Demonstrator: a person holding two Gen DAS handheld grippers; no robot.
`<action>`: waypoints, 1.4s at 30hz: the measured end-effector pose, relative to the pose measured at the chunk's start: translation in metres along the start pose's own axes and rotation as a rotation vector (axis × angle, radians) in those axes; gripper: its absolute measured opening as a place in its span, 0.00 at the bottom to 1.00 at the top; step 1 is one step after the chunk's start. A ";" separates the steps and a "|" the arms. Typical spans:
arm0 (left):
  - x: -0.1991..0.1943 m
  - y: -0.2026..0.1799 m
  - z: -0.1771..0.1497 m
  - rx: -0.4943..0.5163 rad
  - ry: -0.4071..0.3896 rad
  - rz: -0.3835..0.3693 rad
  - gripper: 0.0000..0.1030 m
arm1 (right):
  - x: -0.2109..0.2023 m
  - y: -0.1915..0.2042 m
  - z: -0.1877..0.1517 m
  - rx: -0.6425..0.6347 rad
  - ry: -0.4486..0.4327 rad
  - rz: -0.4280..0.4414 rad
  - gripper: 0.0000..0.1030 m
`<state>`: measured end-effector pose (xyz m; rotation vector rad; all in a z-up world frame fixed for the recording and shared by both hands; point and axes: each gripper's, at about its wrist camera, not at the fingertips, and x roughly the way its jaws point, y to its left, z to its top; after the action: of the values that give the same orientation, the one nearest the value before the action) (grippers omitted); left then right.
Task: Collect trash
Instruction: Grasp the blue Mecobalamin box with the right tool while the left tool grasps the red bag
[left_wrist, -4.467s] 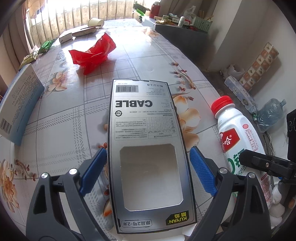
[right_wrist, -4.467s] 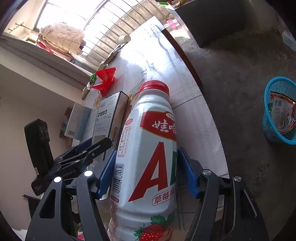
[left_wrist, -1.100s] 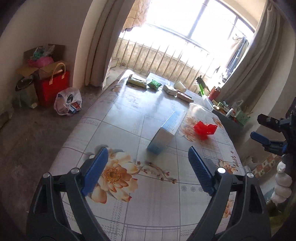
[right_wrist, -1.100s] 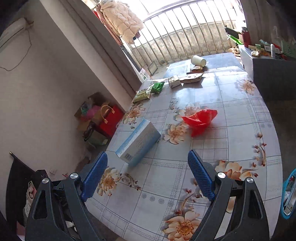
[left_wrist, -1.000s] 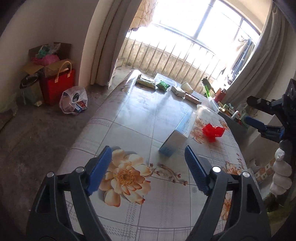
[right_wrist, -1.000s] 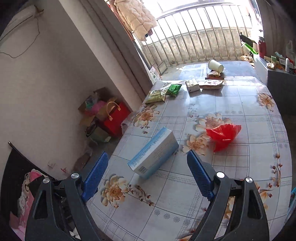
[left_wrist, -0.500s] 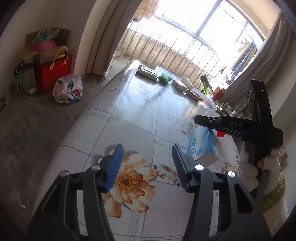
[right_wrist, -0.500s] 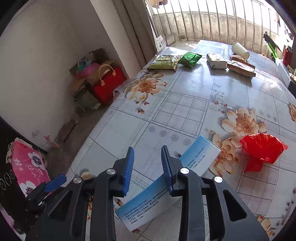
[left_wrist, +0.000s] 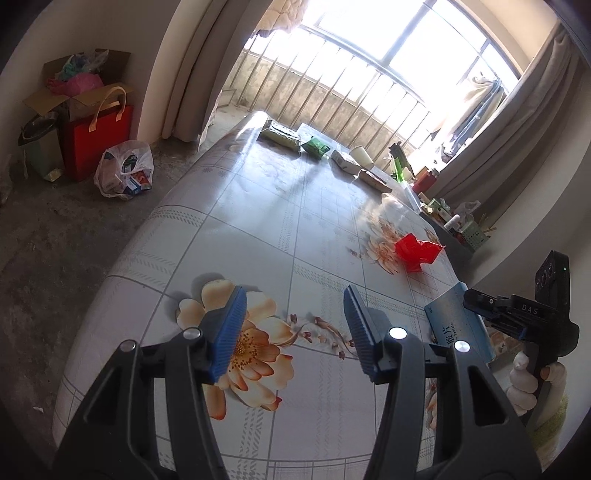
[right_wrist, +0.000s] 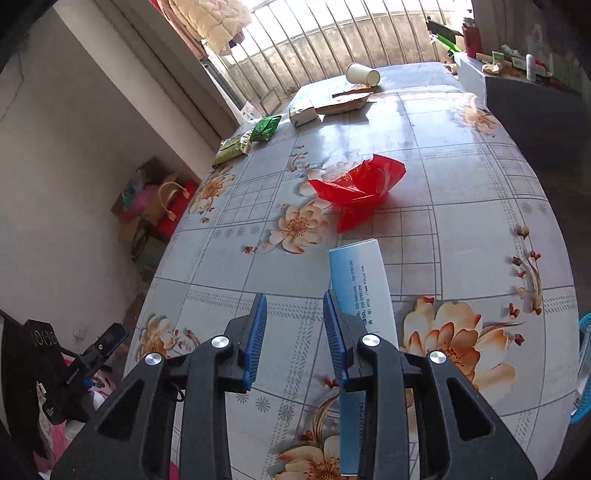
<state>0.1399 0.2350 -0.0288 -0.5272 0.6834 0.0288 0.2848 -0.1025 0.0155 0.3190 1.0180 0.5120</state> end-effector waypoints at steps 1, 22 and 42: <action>0.000 -0.002 -0.001 0.005 0.005 -0.002 0.49 | -0.005 -0.009 0.001 0.028 -0.007 0.013 0.31; 0.028 -0.077 -0.002 0.178 0.107 -0.055 0.62 | -0.001 -0.052 -0.027 -0.052 0.109 -0.290 0.81; 0.196 -0.260 0.038 0.732 0.151 -0.082 0.65 | 0.008 -0.067 -0.035 -0.072 0.081 -0.285 0.78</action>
<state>0.3661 -0.0010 -0.0057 0.1497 0.7623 -0.3309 0.2743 -0.1537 -0.0397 0.0868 1.1001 0.3037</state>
